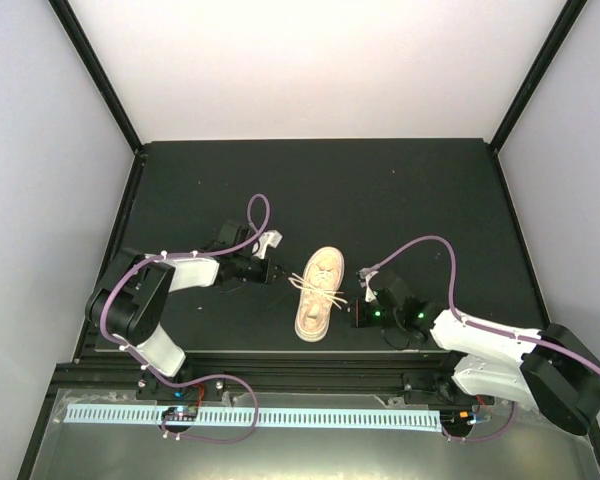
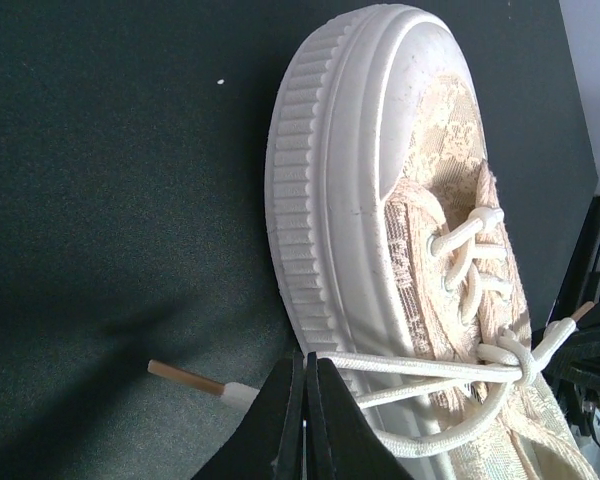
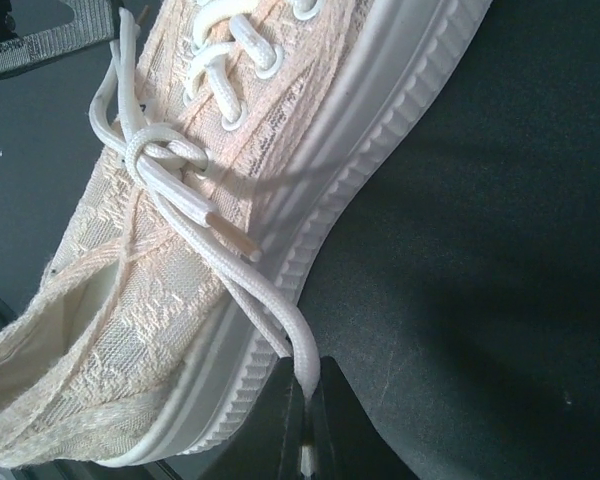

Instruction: Tie the shoes

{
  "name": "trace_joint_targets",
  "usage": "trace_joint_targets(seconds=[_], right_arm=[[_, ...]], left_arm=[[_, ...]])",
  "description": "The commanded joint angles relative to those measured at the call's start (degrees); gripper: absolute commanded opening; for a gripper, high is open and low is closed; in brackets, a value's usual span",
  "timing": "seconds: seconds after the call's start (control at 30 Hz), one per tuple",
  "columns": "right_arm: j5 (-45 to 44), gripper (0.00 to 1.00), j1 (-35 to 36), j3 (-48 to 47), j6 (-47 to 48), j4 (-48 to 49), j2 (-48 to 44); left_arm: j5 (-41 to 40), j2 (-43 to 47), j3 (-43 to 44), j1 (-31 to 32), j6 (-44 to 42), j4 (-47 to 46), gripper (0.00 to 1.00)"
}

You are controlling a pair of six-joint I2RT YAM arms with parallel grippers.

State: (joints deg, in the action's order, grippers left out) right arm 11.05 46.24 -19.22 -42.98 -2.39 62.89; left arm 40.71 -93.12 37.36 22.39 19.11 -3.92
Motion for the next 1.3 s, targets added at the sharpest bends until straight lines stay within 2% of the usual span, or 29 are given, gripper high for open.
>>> trace_joint_targets(seconds=[0.0, 0.33, 0.47, 0.5, 0.53, 0.57, 0.6, 0.63, 0.67, 0.83, 1.0, 1.13, 1.27], right_arm=[[0.2, 0.02, -0.3, 3.0, -1.3, -4.4, 1.1], [-0.9, 0.02, -0.2, 3.6, -1.2, -3.6, 2.0], [0.3, 0.02, -0.3, 2.0, 1.0, -3.8, 1.5], [0.8, 0.06, -0.2, 1.4, 1.8, -4.2, 0.8], [1.0, 0.15, -0.2, 0.6, 2.8, -5.0, 0.0], [1.0, 0.28, -0.2, -0.2, 3.8, -6.2, -1.0], [0.5, 0.41, -0.2, -1.5, 5.3, -7.8, -2.1], [-0.3, 0.52, -0.3, -2.5, 6.2, -10.2, -3.1], [-1.1, 0.59, -0.2, -3.3, 7.1, -12.3, -4.3], [-3.8, 0.81, -0.2, -6.2, 10.8, -20.7, -11.3], [-7.9, 0.94, -0.4, -10.7, 12.1, -23.5, -14.0], [-6.2, 0.99, -2.8, -15.9, 12.7, -18.7, -8.4], [-1.7, 1.0, -10.3, -20.9, 14.6, -13.5, 0.1]], left_arm=[[-6.2, -1.0, -0.4, -2.6, -0.3, -1.4, 0.01], [-6.2, -1.2, -1.4, -3.1, 0.2, -3.1, 0.02], [-3.8, -0.6, -1.1, -3.1, 0.3, -3.8, 0.02], [-3.4, 0.1, -0.9, -3.1, 0.3, -3.7, 0.11], [-2.9, 1.1, -0.9, -3.1, 0.4, -3.5, 0.27], [-2.6, 2.3, -0.9, -3.1, 0.4, -3.3, 0.45], [-2.4, 4.0, -0.8, -3.2, 0.3, -2.8, 0.58], [-2.4, 5.8, -0.8, -3.1, 0.1, -1.9, 0.67], [-2.7, 7.6, -0.8, -3.1, -0.2, -1.0, 0.72], [-5.4, 17.7, -1.2, -3.1, -1.6, 4.9, 0.83], [-6.5, 25.8, -0.2, -3.1, -2.5, 9.0, 0.87], [-7.0, 26.1, 2.7, -3.2, -2.1, 9.5, 0.9], [-10.0, 22.4, 7.2, -4.3, -2.0, 10.6, 0.92]])
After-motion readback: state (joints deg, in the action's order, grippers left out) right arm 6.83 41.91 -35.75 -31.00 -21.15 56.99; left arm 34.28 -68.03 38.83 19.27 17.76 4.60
